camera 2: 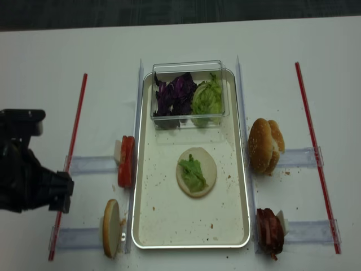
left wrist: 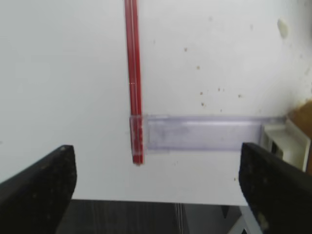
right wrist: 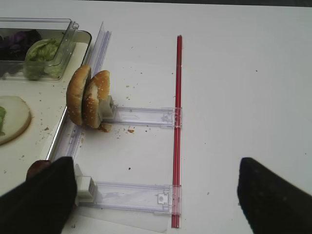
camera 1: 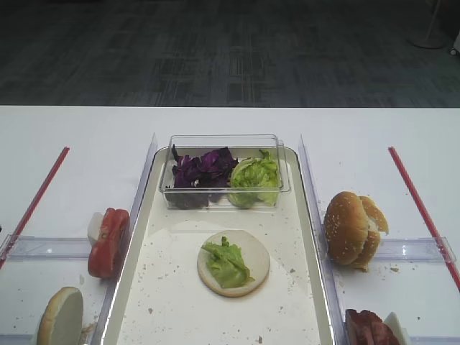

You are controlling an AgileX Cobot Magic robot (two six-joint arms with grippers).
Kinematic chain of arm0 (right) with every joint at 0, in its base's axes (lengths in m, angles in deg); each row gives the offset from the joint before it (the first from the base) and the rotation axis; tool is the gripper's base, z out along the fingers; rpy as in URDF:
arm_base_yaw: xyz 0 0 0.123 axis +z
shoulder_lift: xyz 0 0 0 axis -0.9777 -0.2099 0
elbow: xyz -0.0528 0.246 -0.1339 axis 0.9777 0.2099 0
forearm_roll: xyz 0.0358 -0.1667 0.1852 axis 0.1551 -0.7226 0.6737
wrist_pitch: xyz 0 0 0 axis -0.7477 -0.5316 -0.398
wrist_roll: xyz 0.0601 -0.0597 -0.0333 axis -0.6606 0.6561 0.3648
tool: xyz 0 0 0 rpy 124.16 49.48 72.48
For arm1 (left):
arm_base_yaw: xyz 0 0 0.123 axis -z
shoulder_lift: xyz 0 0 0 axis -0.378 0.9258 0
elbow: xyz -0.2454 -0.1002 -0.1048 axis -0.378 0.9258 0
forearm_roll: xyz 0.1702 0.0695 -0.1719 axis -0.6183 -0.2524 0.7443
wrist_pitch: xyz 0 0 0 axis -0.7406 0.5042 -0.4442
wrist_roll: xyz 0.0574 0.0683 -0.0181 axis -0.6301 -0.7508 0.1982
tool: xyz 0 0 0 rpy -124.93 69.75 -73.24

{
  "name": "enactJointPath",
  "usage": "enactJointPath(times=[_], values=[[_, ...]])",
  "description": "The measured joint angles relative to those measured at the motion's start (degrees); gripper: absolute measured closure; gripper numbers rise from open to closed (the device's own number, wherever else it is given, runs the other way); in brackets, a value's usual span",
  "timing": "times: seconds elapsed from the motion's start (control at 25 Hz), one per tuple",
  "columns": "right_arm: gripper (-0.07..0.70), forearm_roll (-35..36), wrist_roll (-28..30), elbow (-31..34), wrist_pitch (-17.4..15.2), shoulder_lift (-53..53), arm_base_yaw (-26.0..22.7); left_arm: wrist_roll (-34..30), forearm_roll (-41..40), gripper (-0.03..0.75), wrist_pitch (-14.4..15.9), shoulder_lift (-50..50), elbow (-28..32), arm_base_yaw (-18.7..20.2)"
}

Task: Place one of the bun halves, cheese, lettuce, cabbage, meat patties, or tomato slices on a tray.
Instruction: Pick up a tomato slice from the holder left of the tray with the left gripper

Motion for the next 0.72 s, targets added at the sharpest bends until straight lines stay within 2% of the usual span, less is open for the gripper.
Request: enactJointPath(times=[0.28,0.44,0.72], values=[[-0.048,0.0,0.0,0.0,0.0,0.0,0.0,0.0,0.0,0.097,-1.42,16.0,-12.8,0.0],[-0.048,0.0,0.0,0.0,0.0,0.0,0.0,0.0,0.0,0.097,-1.42,21.38,-18.34,0.0],[-0.048,0.0,0.0,0.0,0.0,0.0,0.0,0.49,0.95,0.097,-0.8,22.31,-20.93,0.0]])
